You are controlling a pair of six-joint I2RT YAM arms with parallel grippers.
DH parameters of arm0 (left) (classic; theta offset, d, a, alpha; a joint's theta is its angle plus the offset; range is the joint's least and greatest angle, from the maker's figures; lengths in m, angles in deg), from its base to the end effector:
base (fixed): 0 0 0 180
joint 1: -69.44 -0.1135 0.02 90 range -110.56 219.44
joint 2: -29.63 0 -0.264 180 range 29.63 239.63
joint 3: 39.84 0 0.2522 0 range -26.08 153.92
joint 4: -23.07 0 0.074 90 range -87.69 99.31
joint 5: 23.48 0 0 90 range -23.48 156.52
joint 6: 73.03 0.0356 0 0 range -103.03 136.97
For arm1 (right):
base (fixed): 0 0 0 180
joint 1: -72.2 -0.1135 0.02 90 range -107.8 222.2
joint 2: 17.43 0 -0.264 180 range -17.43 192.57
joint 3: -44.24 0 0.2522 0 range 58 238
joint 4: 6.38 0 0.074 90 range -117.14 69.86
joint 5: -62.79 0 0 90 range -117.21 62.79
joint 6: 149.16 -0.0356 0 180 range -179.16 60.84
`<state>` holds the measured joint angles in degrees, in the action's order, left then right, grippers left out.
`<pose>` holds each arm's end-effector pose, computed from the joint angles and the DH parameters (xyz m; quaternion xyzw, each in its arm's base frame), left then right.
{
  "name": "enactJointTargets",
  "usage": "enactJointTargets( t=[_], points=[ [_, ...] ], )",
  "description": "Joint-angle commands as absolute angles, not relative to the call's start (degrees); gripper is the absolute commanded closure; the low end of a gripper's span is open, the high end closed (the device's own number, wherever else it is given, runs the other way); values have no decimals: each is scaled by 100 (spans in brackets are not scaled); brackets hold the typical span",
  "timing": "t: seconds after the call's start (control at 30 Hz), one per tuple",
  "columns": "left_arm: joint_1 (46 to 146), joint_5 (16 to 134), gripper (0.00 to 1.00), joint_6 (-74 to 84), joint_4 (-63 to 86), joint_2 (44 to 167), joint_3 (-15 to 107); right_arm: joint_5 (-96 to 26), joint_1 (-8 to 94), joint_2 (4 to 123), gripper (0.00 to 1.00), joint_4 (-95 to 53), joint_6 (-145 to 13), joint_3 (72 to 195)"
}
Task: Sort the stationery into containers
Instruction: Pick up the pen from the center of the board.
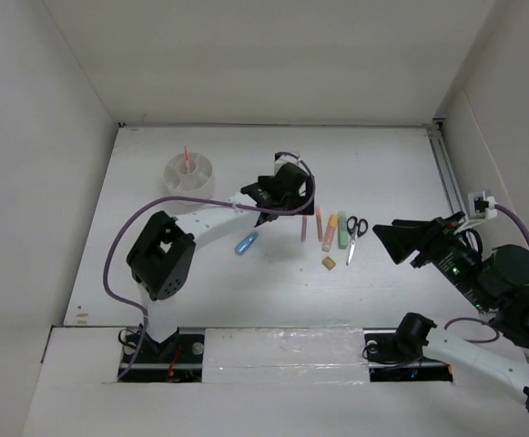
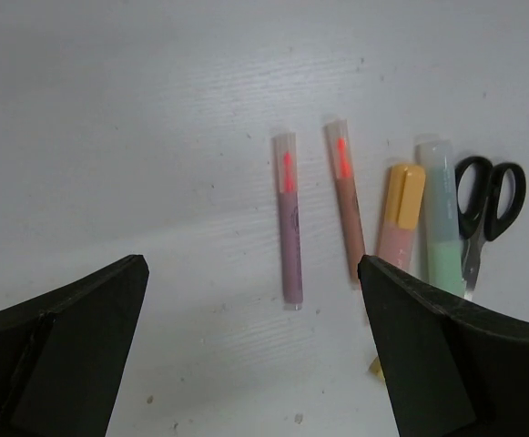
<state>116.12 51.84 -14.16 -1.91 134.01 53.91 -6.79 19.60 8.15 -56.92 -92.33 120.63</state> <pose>0.2958 -0.3005 0.2596 0.0615 0.8820 -0.1962 0.4241 0.0394 0.0311 0.4235 0.0067 0.7055 0.3831 0.5962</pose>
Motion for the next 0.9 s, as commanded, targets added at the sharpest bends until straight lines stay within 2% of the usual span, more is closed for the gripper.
enactJointTargets(
  t=[0.0,0.37,0.87],
  points=[
    [11726,5447,0,-1388,-186,13438,5724,-699,1911,789,21,-5865,-9142,11892],
    [11778,5159,1,-1212,-773,14661,6542,-946,1911,683,21,-5618,-9194,11530],
    [11778,4921,23,-1212,-1591,15759,7754,-1007,1911,454,21,-5670,-9194,11416]
  ],
)
